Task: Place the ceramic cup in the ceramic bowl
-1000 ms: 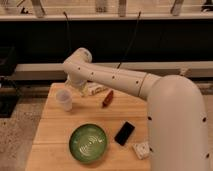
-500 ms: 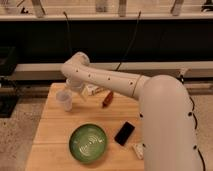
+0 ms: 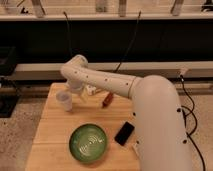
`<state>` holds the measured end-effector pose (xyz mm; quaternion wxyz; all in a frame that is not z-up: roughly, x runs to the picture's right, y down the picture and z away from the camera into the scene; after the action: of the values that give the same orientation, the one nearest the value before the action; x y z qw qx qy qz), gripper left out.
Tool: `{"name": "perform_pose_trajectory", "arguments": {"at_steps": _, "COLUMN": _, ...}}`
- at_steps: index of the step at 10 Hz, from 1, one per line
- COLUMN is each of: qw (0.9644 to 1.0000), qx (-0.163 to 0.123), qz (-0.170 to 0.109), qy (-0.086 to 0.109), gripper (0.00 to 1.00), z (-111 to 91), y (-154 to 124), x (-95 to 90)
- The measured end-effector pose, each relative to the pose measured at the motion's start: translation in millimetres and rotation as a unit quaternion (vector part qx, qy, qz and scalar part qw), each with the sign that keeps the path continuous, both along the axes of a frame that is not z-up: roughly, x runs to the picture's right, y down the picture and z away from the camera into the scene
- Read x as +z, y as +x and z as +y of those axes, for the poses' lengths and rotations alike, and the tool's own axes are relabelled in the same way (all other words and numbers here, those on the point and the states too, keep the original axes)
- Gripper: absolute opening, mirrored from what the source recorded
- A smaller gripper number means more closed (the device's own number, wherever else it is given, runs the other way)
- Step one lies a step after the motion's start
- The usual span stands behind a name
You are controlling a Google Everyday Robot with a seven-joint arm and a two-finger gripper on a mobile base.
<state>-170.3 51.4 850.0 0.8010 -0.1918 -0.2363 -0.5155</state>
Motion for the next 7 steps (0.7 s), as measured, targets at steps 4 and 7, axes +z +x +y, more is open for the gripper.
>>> {"name": "perform_pose_trajectory", "arguments": {"at_steps": 4, "qw": 0.9999, "qx": -0.013, "qz": -0.005, "qy": -0.008, "gripper": 0.80, "z": 4.6, "y": -7.0, "x": 5.2}}
{"name": "perform_pose_trajectory", "arguments": {"at_steps": 7, "qw": 0.9997, "qx": -0.021, "qz": -0.006, "qy": -0.013, "gripper": 0.80, "z": 6.7, "y": -11.7, "x": 6.8}}
